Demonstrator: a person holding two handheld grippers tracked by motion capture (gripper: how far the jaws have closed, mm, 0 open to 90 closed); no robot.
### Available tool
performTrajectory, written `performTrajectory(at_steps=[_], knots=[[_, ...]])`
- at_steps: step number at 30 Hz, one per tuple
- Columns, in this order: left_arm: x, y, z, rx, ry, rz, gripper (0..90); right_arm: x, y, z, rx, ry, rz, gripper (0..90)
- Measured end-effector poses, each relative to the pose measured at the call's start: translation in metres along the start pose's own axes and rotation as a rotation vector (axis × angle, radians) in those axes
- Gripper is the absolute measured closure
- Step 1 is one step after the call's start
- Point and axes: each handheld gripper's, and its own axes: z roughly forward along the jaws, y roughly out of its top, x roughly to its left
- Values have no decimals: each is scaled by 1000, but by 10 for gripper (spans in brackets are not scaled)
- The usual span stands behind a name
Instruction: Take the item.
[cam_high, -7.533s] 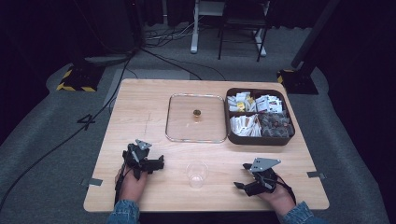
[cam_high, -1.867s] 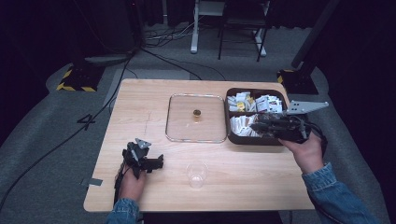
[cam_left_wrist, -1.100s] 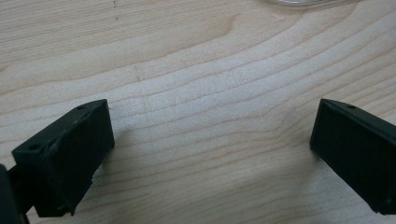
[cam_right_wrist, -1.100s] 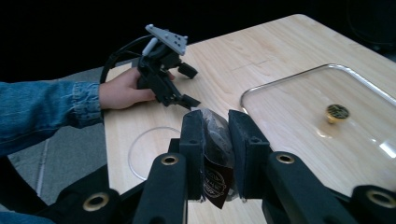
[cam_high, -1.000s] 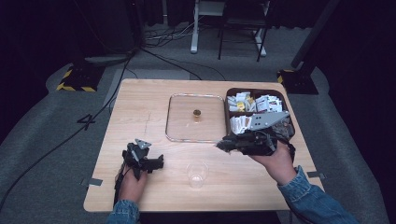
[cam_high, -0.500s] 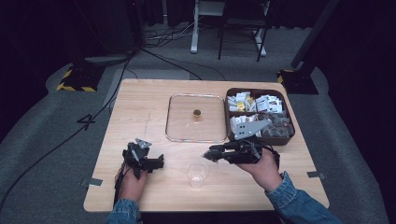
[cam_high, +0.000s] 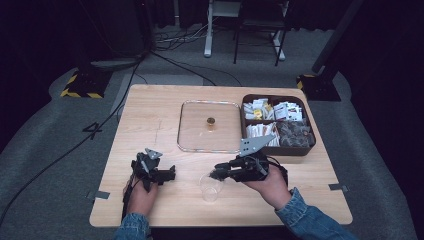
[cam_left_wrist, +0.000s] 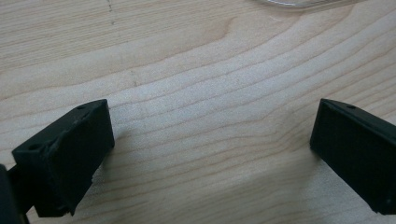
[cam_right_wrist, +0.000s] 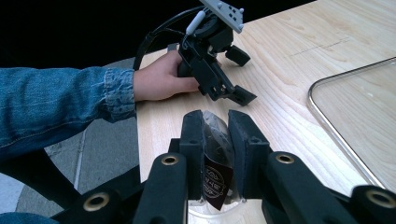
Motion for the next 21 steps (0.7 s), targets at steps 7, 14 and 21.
performTrajectory(at_steps=[7,14,21], knots=[[0,0,0,0,-1,-1,0,2,-5,17,40,21,0,765],[0,0,0,0,-1,0,0,-1,-10,25,62,26,6,765],[0,0,0,-1,-1,0,0,-4,-16,35,80,22,-1,657]])
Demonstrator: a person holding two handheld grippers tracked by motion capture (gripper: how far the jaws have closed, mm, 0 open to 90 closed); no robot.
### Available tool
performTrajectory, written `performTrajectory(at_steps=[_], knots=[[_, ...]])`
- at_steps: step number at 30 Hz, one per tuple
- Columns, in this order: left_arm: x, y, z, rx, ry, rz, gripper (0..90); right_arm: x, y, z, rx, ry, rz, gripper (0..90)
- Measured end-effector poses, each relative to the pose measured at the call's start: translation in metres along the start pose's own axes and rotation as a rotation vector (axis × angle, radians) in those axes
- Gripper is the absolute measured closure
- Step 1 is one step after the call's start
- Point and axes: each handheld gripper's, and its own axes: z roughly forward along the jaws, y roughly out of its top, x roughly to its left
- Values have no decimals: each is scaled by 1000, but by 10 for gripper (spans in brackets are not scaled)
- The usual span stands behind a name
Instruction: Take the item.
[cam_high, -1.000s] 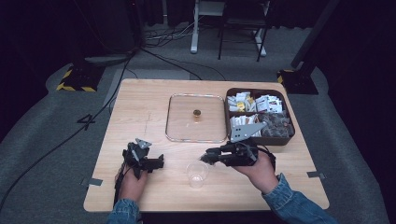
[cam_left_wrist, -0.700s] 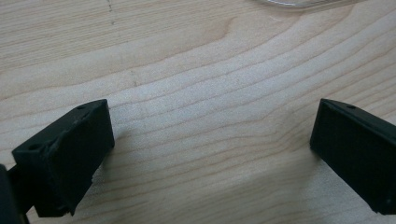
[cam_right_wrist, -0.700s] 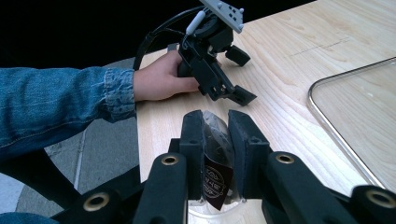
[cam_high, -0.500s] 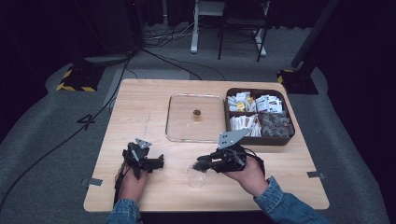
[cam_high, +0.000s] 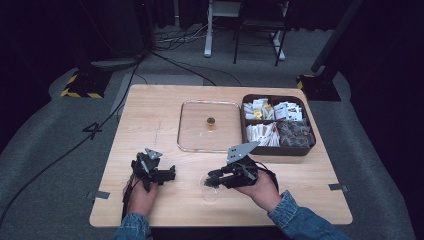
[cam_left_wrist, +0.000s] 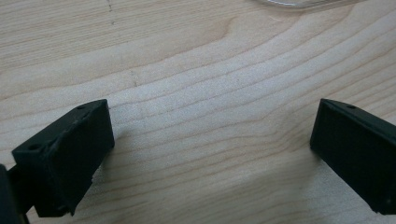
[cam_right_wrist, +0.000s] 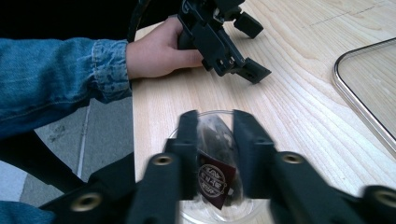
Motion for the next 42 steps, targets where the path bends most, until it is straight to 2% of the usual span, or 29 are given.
performTrajectory(at_steps=[5,9,11,14,18,21,22,23,26,30,33,34,35,36,42], knots=[[0,0,0,1,1,-1,0,-2,-2,4,-8,7,10,525],[0,0,0,1,0,-1,0,-2,-2,5,-6,7,8,494],[0,0,0,1,0,0,0,-2,-2,5,-8,-1,6,446],[0,0,0,1,0,-1,0,-2,-1,3,-15,-4,6,428],[0,0,0,1,1,-1,0,1,4,-8,-28,-38,-13,346],[0,0,0,0,0,0,0,2,6,-13,-21,-59,-26,237],[0,0,0,0,0,0,0,3,6,-15,-17,-64,-39,159],[0,0,0,0,0,0,0,3,6,-15,-17,-64,-39,159],[0,0,0,0,1,-1,0,6,7,-28,-35,-85,-50,69],[0,0,0,1,1,-2,0,5,4,-44,-61,-131,-49,62],[0,0,0,1,1,-2,0,3,0,-55,-72,-166,-29,63],[0,0,0,1,1,-2,0,3,0,-55,-72,-166,-29,63],[0,0,0,1,0,0,0,0,-4,-65,-81,-192,-16,75],[0,0,0,1,0,0,0,0,-4,-65,-81,-192,-16,75],[0,0,0,1,1,-1,0,-8,-16,-91,-83,-254,14,129]])
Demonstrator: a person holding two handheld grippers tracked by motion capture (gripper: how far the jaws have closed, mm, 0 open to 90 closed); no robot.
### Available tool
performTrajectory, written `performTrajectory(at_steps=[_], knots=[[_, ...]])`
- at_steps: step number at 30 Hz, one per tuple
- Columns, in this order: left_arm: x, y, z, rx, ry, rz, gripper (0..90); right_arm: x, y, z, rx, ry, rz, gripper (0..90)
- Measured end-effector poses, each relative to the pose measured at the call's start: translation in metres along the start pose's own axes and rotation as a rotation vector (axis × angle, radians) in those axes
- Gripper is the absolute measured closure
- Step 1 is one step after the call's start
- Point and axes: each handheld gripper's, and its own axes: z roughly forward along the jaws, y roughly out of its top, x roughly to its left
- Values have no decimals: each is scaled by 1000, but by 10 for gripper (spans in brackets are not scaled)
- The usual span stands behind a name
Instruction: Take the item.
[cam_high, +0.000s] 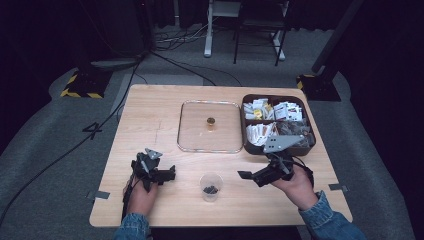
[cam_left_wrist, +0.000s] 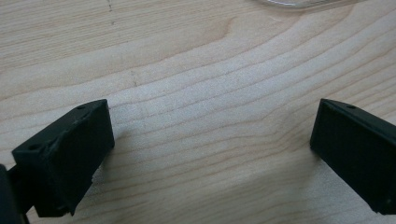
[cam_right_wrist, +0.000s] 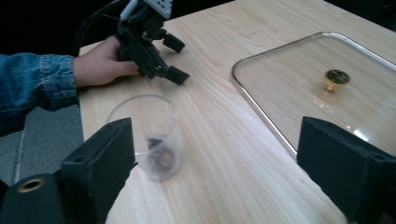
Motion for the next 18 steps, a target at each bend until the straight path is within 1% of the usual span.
performTrajectory(at_steps=[1,2,3,5,6,7,10,14,16,17,18], knots=[[0,0,0,-1,-1,1,0,0,0,0,0,0,0,129],[0,0,0,0,-1,1,0,-3,-2,-7,0,-14,7,142],[0,0,0,0,-1,1,0,-3,-2,-7,0,-14,7,142],[0,0,0,0,-1,1,0,-7,-4,-17,-1,-36,13,143],[0,0,0,0,-1,1,0,-7,-4,-17,-1,-36,13,143],[0,0,0,-1,-1,1,0,-9,-7,-24,4,-51,16,147],[0,0,0,-1,-1,0,0,-12,-12,-32,12,-78,12,150],[0,0,0,-1,0,0,0,-17,-25,-45,10,-95,26,150],[0,0,0,-1,0,0,0,-18,-28,-47,13,-101,30,150],[0,0,0,0,0,0,0,-22,-36,-53,17,-115,40,150],[0,0,0,-1,-1,0,0,-24,-39,-54,17,-120,48,150]])
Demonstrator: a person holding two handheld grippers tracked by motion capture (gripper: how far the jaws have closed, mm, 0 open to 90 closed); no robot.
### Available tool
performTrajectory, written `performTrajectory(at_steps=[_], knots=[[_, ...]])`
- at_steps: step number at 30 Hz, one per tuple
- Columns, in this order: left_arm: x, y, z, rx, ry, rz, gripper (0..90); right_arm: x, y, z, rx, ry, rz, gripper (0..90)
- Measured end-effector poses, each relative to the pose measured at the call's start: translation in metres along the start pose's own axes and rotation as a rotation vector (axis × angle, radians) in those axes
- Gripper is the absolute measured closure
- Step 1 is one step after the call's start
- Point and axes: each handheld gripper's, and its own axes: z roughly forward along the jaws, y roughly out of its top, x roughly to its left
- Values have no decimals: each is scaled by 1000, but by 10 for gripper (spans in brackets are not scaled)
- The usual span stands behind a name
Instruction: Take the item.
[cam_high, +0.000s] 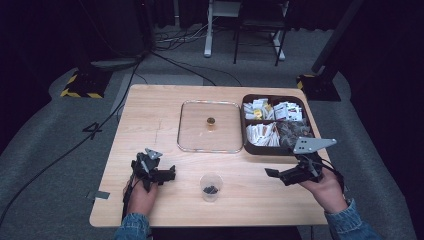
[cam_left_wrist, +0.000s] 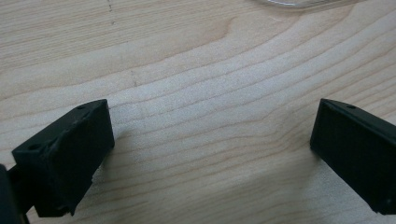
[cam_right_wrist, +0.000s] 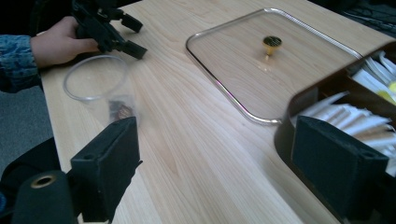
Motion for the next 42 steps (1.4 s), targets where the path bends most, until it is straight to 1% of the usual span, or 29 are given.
performTrajectory(at_steps=[3,4,5,7,9,10,11,12,13,14,15,18,20,21,22,24,28,30,31,34,35,36,42], knots=[[0,0,0,1,0,1,0,-9,-12,-5,4,-22,38,151],[0,0,0,1,0,1,0,-9,-12,-5,4,-22,38,151],[0,0,0,1,0,0,0,-15,-21,-7,7,-36,79,151],[0,0,0,1,0,2,0,-20,-28,-7,4,-52,102,151],[0,0,0,1,0,1,0,-24,-35,-8,4,-69,115,151],[0,0,0,1,0,1,0,-24,-35,-8,4,-69,115,151],[0,0,0,0,0,2,0,-29,-43,-7,7,-83,136,151],[0,0,0,0,0,2,0,-29,-43,-7,7,-83,136,151],[0,0,0,0,0,2,0,-33,-51,-6,9,-93,148,151],[0,0,0,0,0,2,0,-33,-51,-6,9,-93,148,151],[0,0,0,0,1,3,0,-37,-60,-4,0,-99,156,151],[0,0,0,1,0,2,0,-43,-72,-2,4,-99,182,151],[0,1,0,0,0,2,0,-47,-80,-1,6,-107,188,151],[0,1,0,0,0,2,0,-47,-80,-1,6,-107,188,151],[0,1,0,0,0,2,0,-51,-87,-1,8,-118,197,151],[0,1,0,1,0,2,0,-52,-89,0,10,-124,202,151],[0,1,0,1,0,2,0,-61,-103,3,26,-159,229,151],[0,1,0,1,0,2,0,-62,-105,4,29,-161,231,151],[0,1,0,1,0,2,0,-64,-111,7,46,-169,239,151],[0,1,0,1,0,2,0,-65,-114,10,61,-184,232,151],[0,1,0,1,0,2,0,-66,-116,12,71,-188,230,151],[0,1,0,1,0,2,0,-67,-120,16,92,-191,229,151],[0,1,0,1,0,2,0,-66,-126,24,118,-181,204,151]])
